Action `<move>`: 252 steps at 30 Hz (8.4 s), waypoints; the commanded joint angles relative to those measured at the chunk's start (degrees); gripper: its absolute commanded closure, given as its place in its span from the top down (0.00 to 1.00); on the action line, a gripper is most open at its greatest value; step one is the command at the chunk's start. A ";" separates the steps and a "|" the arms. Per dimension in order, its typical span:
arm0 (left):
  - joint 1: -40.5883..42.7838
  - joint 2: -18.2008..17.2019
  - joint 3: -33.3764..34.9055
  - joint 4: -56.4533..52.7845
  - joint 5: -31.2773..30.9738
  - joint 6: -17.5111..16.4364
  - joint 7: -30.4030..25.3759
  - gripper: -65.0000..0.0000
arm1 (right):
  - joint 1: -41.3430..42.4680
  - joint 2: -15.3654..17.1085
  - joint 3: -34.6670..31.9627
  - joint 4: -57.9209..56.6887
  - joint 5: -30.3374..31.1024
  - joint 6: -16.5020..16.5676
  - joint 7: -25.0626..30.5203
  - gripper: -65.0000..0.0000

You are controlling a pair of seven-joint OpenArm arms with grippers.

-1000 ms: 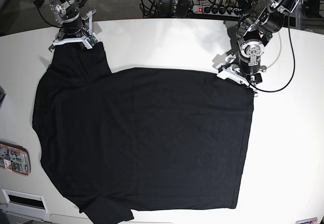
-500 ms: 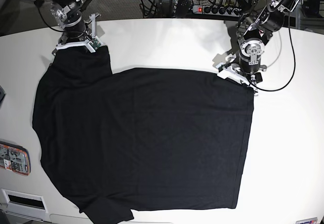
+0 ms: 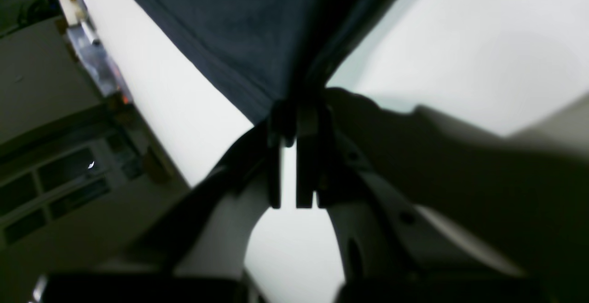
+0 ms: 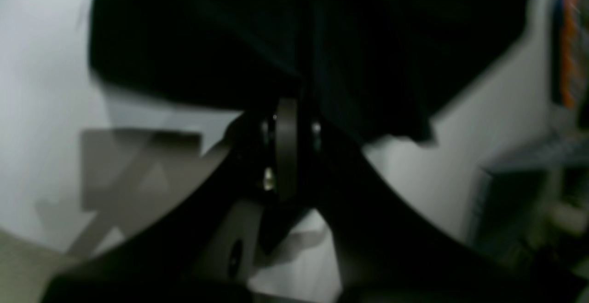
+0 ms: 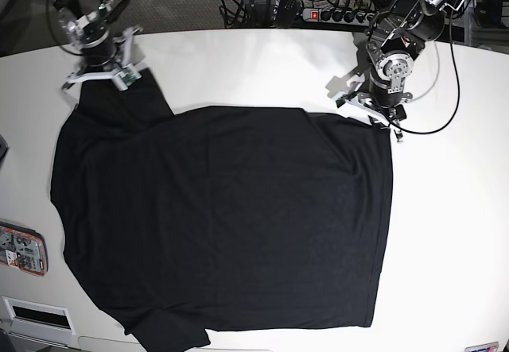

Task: Fold the T-shirt properly
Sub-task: 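Close both grippers on the shirt's shoulder edges, then lift the shoulder edges and pull them across the shirt toward the hem, then carry the held edges back toward the collar, flattening the shirt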

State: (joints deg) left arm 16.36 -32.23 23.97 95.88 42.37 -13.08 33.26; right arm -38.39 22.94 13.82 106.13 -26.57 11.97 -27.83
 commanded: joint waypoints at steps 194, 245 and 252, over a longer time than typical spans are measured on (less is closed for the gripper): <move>-47.96 18.38 -16.63 -47.22 20.80 0.82 -14.66 0.38 | 62.70 0.49 -9.56 -33.73 0.24 2.67 6.43 0.26; -19.83 12.14 -16.54 -21.63 16.49 -10.17 -16.24 0.58 | 37.56 5.94 -17.30 -28.46 -0.03 20.78 -5.44 0.75; -24.76 15.66 -16.54 -30.42 16.40 -10.08 -16.42 0.59 | 44.94 5.76 -25.47 -36.90 -0.03 20.78 -5.35 0.75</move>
State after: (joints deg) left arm -8.69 -16.69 7.35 66.19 60.51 -19.73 17.15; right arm 8.73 28.91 -10.22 71.68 -25.96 27.53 -28.56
